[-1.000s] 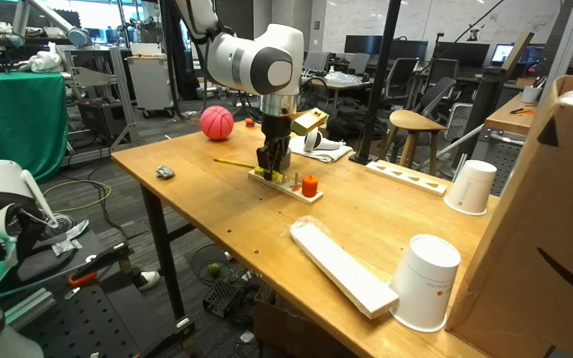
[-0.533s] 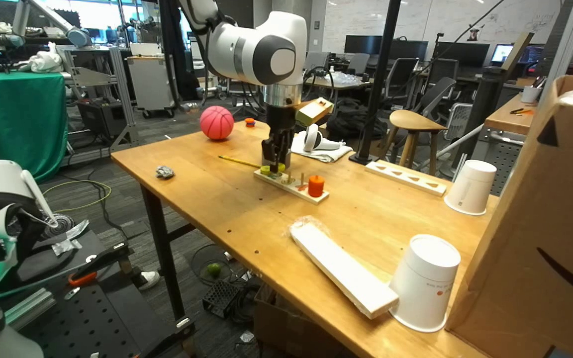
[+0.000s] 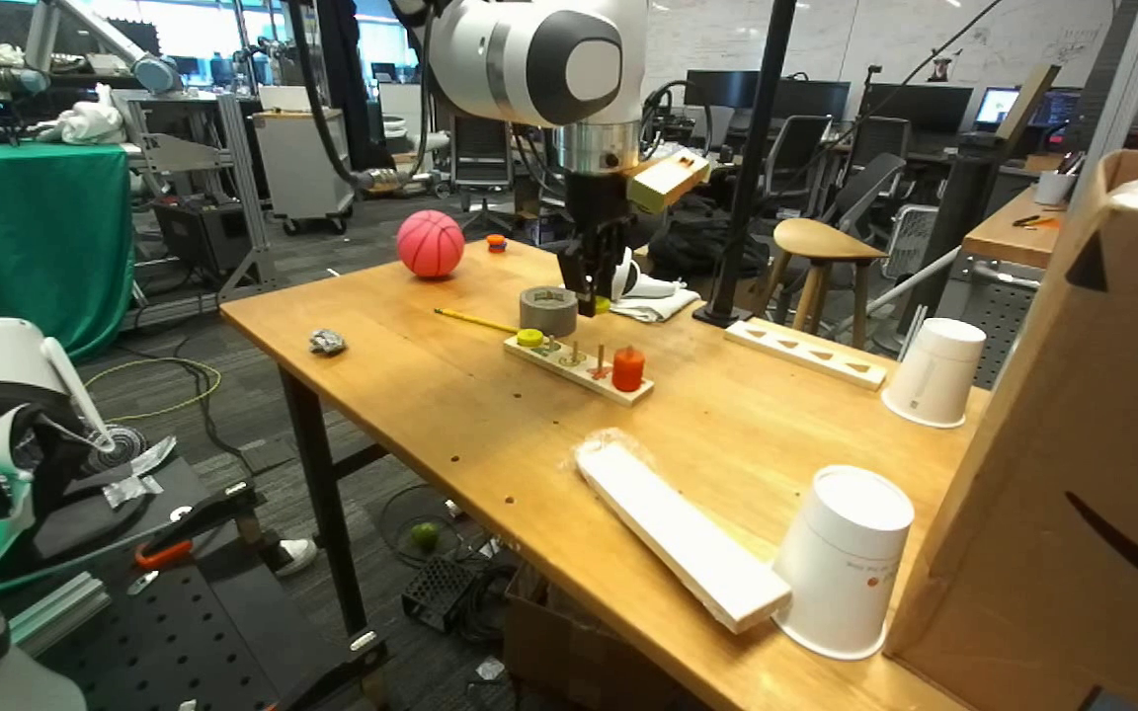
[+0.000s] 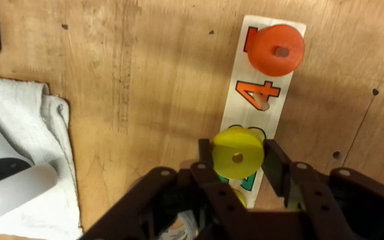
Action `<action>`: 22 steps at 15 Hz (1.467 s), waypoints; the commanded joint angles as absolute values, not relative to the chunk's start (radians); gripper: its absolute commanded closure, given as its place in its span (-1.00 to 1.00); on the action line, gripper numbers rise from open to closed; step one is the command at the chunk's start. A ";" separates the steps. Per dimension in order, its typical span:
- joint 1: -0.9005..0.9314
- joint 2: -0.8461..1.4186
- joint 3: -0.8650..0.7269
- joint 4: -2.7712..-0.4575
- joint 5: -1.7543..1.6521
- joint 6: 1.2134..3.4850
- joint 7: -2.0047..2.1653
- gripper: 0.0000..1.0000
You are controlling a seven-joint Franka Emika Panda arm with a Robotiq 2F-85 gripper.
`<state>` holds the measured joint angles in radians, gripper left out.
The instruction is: Move the right and middle blocks blocks to the first right position, respectively
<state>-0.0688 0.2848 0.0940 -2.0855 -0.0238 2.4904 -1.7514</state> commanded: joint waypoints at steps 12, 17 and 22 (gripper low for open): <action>-0.104 0.258 0.029 -2.138 -0.049 2.506 -1.749 0.66; -0.112 0.269 0.026 -2.149 -0.046 2.503 -1.753 0.66; -0.114 0.277 0.028 -2.141 -0.044 2.502 -1.755 0.66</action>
<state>-0.1091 0.2837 0.0278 -2.1377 -0.0339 2.4929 -1.7512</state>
